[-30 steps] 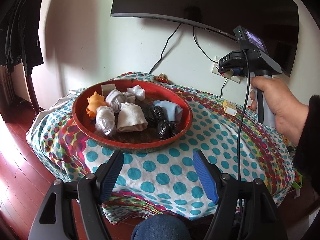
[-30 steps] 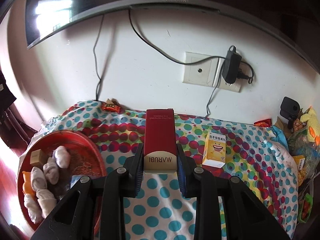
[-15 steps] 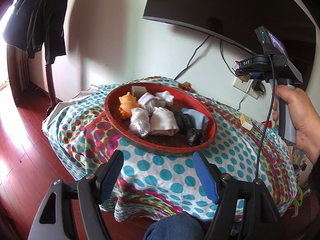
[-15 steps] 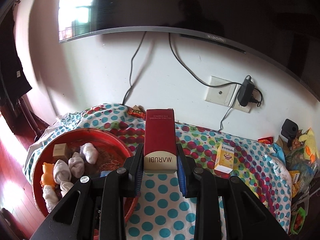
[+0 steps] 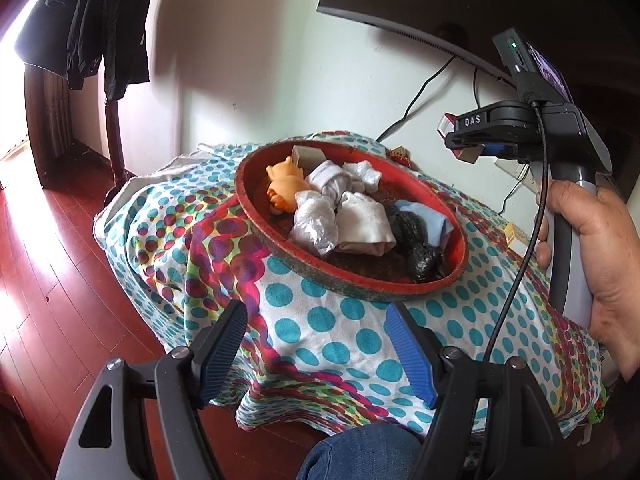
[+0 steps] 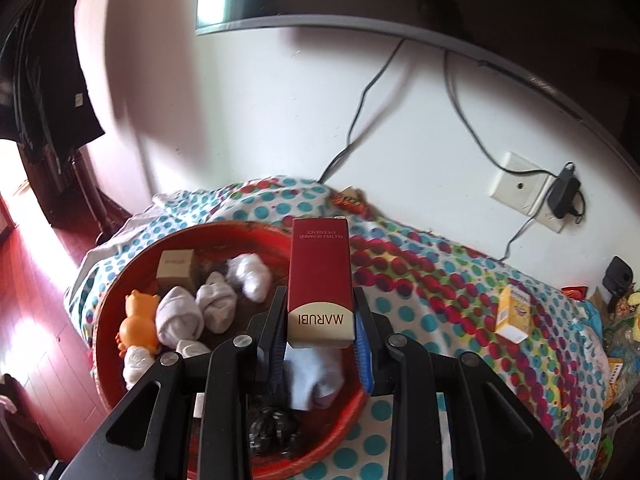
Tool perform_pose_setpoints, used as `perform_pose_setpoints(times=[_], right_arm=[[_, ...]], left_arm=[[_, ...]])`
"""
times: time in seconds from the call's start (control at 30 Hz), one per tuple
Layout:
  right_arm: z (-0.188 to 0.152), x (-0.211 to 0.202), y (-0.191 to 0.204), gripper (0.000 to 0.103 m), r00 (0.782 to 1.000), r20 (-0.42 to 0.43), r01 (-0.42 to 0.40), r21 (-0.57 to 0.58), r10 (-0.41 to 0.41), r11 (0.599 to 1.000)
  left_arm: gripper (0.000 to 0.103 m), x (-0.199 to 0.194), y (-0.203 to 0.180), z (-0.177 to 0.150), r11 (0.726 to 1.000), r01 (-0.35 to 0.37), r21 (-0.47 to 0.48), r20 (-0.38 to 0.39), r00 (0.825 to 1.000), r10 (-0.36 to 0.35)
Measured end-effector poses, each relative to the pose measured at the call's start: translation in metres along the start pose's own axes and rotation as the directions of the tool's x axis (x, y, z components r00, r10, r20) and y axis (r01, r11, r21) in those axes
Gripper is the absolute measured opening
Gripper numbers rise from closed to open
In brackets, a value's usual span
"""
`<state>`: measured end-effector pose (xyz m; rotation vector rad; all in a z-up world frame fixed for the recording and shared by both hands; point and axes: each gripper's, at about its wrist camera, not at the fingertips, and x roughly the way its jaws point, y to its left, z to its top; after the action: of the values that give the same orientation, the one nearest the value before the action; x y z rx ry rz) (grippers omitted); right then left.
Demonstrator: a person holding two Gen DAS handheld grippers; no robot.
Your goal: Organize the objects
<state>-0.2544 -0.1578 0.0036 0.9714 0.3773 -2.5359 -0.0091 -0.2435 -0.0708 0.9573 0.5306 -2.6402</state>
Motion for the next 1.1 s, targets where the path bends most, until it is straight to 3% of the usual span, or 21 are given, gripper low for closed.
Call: perform_pose_setpoints(times=[0.23, 0.43, 0.87, 0.9, 0.97, 1.03, 1.1], right_arm=[[-0.004, 0.026, 0.020, 0.028, 0.997, -0.049, -0.052, -0.004, 0.052, 0.999], [-0.001, 0.061, 0.010, 0.028, 0.993, -0.092, -0.063, 0.060, 0.068, 0.996], [0.009, 0.130, 0.016, 0.028, 0.981, -0.191, -0.027, 0.076, 0.041, 0.997], [0.010, 0.132, 0.018, 0.031, 0.979, -0.199, -0.030, 0.075, 0.044, 0.997], [0.010, 0.129, 0.018, 0.050, 0.978, -0.197, -0.053, 0.081, 0.068, 0.995], [0.013, 0.106, 0.015, 0.070, 0.992, -0.127, -0.017, 0.067, 0.025, 0.998], [0.014, 0.072, 0.007, 0.076, 0.999, -0.026, -0.028, 0.076, 0.030, 0.997]], left_arm=[[0.074, 0.014, 0.006, -0.003, 1.000, -0.010, -0.002, -0.027, 1.000, 0.010], [0.074, 0.030, 0.016, -0.006, 1.000, -0.017, -0.010, -0.056, 0.998, 0.017], [0.074, 0.051, 0.027, -0.005, 0.999, -0.042, 0.000, -0.083, 0.996, 0.042], [0.074, 0.052, 0.028, -0.005, 0.999, -0.042, -0.002, -0.087, 0.995, 0.042], [0.074, 0.050, 0.028, -0.005, 0.999, -0.046, -0.001, -0.079, 0.996, 0.046], [0.074, 0.046, 0.027, -0.004, 0.999, -0.043, -0.004, -0.057, 0.997, 0.043], [0.074, 0.041, 0.026, -0.002, 0.999, -0.041, -0.001, -0.038, 0.998, 0.041]])
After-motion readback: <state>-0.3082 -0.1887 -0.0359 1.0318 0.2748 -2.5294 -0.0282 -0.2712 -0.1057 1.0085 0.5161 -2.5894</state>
